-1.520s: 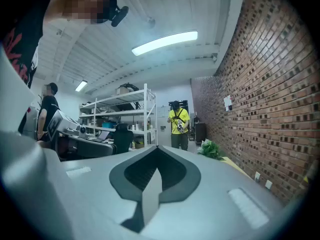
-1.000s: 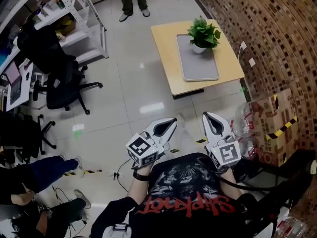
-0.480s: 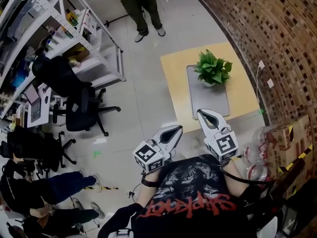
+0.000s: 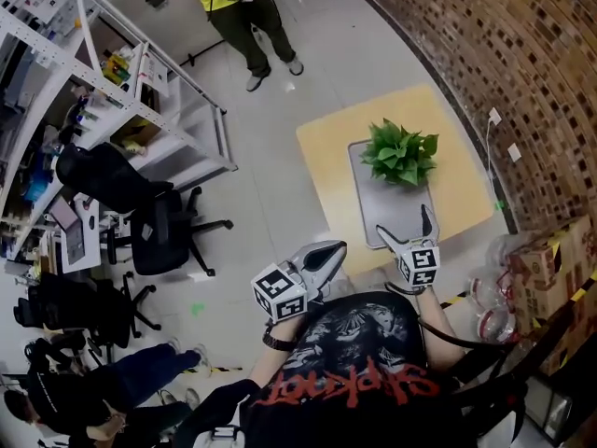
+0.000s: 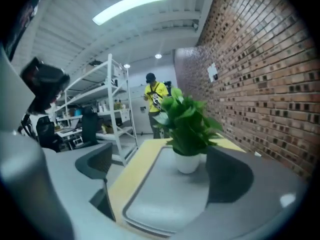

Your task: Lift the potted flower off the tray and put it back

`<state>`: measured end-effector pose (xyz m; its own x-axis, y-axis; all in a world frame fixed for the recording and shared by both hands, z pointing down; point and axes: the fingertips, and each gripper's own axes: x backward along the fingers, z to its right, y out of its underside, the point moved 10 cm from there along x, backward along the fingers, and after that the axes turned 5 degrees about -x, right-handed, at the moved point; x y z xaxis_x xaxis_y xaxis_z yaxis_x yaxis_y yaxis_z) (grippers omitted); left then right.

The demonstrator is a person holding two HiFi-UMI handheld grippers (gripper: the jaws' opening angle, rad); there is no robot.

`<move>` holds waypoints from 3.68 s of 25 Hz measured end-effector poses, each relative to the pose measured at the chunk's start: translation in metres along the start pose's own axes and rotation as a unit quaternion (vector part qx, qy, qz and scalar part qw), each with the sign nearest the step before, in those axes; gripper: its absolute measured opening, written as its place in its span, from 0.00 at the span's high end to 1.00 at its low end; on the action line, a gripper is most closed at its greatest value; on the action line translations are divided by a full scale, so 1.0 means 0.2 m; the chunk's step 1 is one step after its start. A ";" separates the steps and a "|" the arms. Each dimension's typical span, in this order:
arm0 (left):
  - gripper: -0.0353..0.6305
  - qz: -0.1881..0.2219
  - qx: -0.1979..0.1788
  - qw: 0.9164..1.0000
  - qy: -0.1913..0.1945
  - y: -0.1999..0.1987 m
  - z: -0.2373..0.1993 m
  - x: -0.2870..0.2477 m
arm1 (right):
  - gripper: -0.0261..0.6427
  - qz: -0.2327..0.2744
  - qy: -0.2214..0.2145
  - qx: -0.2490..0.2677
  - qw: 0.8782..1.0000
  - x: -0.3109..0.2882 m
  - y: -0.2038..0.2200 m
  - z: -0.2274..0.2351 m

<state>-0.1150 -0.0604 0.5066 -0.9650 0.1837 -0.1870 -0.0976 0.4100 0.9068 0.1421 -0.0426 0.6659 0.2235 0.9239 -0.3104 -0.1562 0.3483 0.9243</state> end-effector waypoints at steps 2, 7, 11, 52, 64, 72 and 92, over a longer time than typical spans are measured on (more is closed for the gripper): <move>0.96 -0.002 0.001 1.000 -0.007 -0.04 -0.07 -0.02 | 0.08 -0.019 0.024 -0.010 0.999 -0.16 0.11 0.15; 0.96 -0.023 0.012 0.999 -0.036 0.01 -0.06 -0.01 | 0.07 -0.062 0.046 -0.039 0.996 -0.59 0.32 0.47; 0.96 -0.034 0.012 0.997 -0.072 0.06 -0.03 0.07 | 0.07 -0.067 0.029 -0.010 0.997 -0.86 0.29 0.54; 0.96 0.044 -0.016 0.998 -0.043 -0.08 -0.14 -0.03 | 0.11 0.025 -0.026 0.066 0.997 -0.03 -0.84 0.01; 0.96 0.022 -0.006 0.994 -0.110 0.00 -0.05 0.02 | 0.11 -0.053 -0.005 0.041 0.998 -0.69 0.11 0.45; 0.96 0.019 0.002 0.988 -0.152 0.09 0.15 0.05 | 0.10 -0.076 0.025 0.053 0.995 -0.77 0.26 0.57; 0.96 0.022 -0.010 0.998 -0.056 0.05 0.28 -0.15 | 0.96 0.057 -0.083 -0.011 0.995 0.44 -0.27 0.00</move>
<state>-0.0735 -0.0118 0.5005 -0.9351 0.3012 -0.1866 -0.0609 0.3821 0.9221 0.1706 0.0197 0.5897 0.3591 0.9194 -0.1604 -0.2110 0.2473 0.9457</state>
